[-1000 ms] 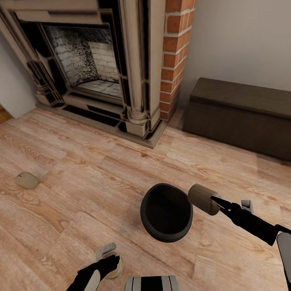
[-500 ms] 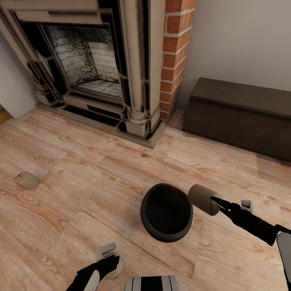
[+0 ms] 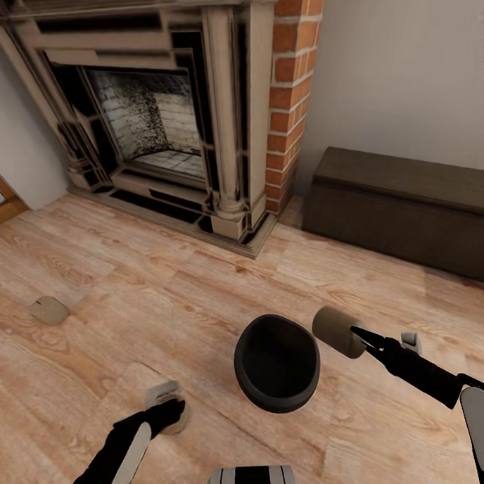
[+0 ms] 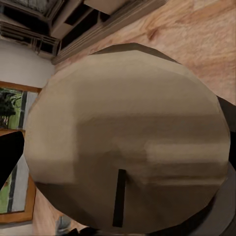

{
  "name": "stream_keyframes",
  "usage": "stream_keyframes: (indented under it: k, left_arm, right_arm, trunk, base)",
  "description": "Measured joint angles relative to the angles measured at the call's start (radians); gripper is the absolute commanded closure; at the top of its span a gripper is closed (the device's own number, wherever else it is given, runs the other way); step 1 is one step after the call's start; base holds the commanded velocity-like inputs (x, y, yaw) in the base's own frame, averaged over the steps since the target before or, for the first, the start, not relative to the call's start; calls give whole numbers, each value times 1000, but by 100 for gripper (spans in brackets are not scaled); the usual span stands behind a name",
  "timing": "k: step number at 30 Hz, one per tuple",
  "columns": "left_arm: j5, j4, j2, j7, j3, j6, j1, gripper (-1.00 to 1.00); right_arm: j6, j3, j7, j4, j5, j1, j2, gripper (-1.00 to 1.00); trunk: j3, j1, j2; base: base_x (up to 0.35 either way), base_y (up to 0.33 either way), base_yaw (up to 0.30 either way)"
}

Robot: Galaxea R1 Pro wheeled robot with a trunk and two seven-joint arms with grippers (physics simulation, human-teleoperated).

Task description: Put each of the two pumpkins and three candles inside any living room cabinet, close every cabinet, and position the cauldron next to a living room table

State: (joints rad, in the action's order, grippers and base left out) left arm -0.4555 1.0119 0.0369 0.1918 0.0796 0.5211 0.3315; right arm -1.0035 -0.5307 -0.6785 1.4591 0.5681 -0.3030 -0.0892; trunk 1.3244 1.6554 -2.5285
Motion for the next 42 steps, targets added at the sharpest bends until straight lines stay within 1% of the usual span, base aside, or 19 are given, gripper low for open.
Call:
stream_keyframes:
  k: [1, 2, 4, 5, 6, 7, 8, 11, 14, 17, 22, 24, 26, 29, 31, 33, 34, 37, 42]
  left_arm:
    - [-11, 75, 11, 0, -26, 84, -2, 100]
    - [-27, 138, 17, 0, -49, 141, -5, 100]
    - [-97, 316, 32, 1, -130, 324, -9, 100]
    - [-125, 362, 36, 0, -157, 377, -10, 100]
    - [-136, 397, 41, 0, -180, 413, -11, 100]
    - [-152, 426, 46, 0, -198, 435, -13, 100]
    - [-178, 450, 53, -1, -214, 454, -14, 100]
    - [-255, 472, 62, -2, -229, 470, -16, 100]
    - [-303, 476, 65, 0, -232, 473, -16, 100]
    - [-324, 477, 66, 1, -232, 473, -16, 100]
    - [-336, 477, 66, 1, -235, 475, -16, 100]
    - [-367, 477, 67, 1, -235, 476, -16, 100]
    - [-411, 477, 73, 1, -236, 476, -16, 100]
    - [-488, 474, 122, 1, -232, 477, -16, 100]
    - [-576, 469, 156, 1, -229, 476, -16, 100]
    - [-651, 466, 188, 2, -226, 477, -17, 100]
    - [-667, 466, 195, 2, -224, 477, -17, 100]
    - [-690, 465, 204, 2, -222, 477, -17, 100]
    - [-696, 465, 207, 2, -222, 477, -17, 100]
  right_arm:
    - [0, 0, 0, 0, 0, 0, 0, 100]
    - [0, 0, 0, 0, 1, 0, 0, 100]
    - [1, 0, 1, 0, -1, 0, 0, 100]
    - [1, 0, 1, 0, 1, 0, 0, 100]
    - [1, 0, 2, 0, 0, 0, 0, 100]
    - [1, 0, 2, -1, 0, 0, 0, 100]
    - [1, 0, 3, -7, -1, 0, 0, 100]
    - [9, 0, 3, -19, -31, 0, 1, 100]
    - [13, 0, 4, -22, -39, 0, 1, 100]
    - [14, 0, 6, -23, -40, 0, 2, 100]
    - [15, 0, 8, -31, -40, 0, 2, 100]
    - [16, -1, 7, -48, -43, 0, 2, 100]
    - [18, -1, 7, -58, -40, 0, 3, 100]
    - [19, -2, 2, -59, -32, 0, 4, 100]
    - [20, -3, 3, -60, -32, 0, 4, 100]
    - [20, -3, 6, -52, -32, 0, 5, 100]
    - [20, -3, 7, -51, -33, 0, 4, 100]
    - [20, -3, 0, -52, -29, 0, 2, 100]
    - [20, -3, -2, -54, -29, 0, 2, 100]
  trunk:
    - [-4, 0, 0]
    - [-8, -1, 0]
    - [-15, -2, 1]
    - [-19, -2, 1]
    - [-23, -3, 1]
    - [-27, -3, 2]
    - [-31, -4, 2]
    - [-42, -5, 3]
    - [-54, -6, 3]
    - [-66, -8, 4]
    - [-85, -10, 5]
    - [-93, -11, 6]
    - [-100, -12, 6]
    - [-112, -13, 7]
    - [-120, -14, 7]
    - [-128, -15, 8]
    - [-131, -15, 8]
    - [-143, -17, 9]
    - [-162, -19, 10]
  base:
    - [0, 0, 0]
    - [0, 0, 0]
    - [0, 0, 0]
    - [0, 0, 0]
    - [0, 0, 0]
    - [0, 0, 0]
    - [0, 0, 0]
    - [0, 0, 0]
    - [0, 0, 0]
    - [0, 0, 0]
    - [0, 0, 0]
    - [0, 0, 0]
    - [0, 0, 0]
    - [0, 0, 0]
    - [0, 0, 0]
    - [0, 0, 0]
    - [0, 0, 0]
    - [0, 0, 0]
    - [0, 0, 0]
